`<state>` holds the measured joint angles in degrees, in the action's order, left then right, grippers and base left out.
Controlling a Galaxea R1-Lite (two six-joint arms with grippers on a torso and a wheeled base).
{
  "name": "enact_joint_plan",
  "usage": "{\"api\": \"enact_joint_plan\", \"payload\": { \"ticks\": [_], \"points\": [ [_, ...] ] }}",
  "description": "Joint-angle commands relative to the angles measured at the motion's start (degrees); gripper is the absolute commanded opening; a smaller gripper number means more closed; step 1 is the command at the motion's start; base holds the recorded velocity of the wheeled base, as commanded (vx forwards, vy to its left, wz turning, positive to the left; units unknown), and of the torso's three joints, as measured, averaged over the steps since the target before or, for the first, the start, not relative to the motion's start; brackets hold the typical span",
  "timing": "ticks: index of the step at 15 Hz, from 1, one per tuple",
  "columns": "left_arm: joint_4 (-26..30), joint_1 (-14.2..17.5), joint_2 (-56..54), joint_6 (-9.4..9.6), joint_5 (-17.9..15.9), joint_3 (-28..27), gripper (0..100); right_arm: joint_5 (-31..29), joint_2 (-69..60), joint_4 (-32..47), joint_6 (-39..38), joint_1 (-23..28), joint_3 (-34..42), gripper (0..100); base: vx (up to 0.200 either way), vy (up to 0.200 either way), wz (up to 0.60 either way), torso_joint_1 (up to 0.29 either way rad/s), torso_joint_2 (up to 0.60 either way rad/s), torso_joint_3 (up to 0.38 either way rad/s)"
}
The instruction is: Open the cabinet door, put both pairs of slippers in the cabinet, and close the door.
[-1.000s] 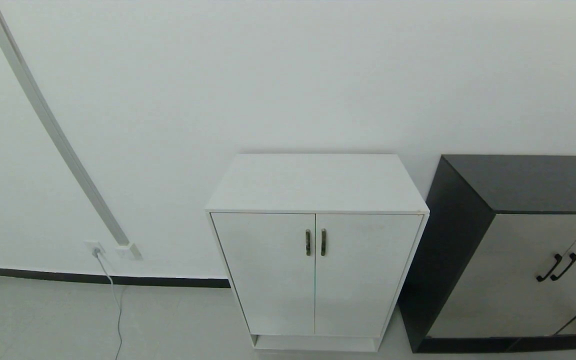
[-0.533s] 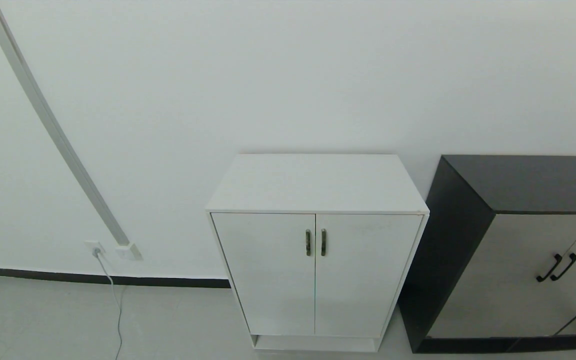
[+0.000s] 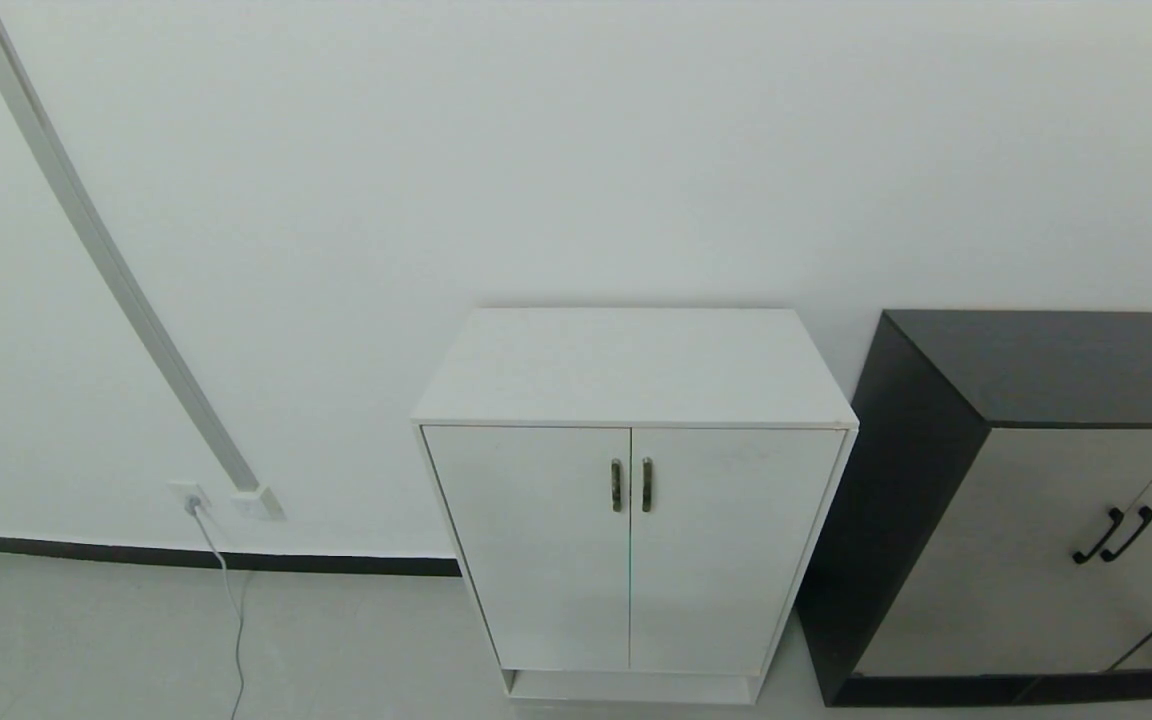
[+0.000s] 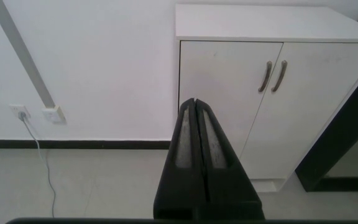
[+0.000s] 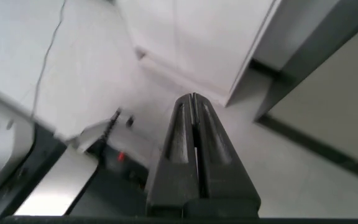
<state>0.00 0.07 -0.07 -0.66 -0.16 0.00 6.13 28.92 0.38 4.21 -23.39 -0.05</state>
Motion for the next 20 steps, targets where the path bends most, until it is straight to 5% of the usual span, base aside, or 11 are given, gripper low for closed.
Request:
{"api": "enact_joint_plan", "payload": {
  "ticks": [1,9,20],
  "points": [
    [0.0,0.0,0.1,-0.04,0.0,0.0,0,0.0,-1.9,-0.1,-0.8,-0.6,0.0,0,0.000,0.000,0.00,0.000,0.00,0.000],
    [0.0,0.0,0.1,-0.04,0.0,0.0,0,-0.8,-16.6,-0.2,-1.6,18.6,0.0,0,0.000,0.000,0.00,0.000,0.00,0.000],
    [0.0,0.0,0.1,-0.13,0.1,0.0,0,-0.9,-28.9,-0.2,-1.7,23.3,0.0,0,0.000,0.000,0.00,0.000,0.00,0.000]
  ]
}}
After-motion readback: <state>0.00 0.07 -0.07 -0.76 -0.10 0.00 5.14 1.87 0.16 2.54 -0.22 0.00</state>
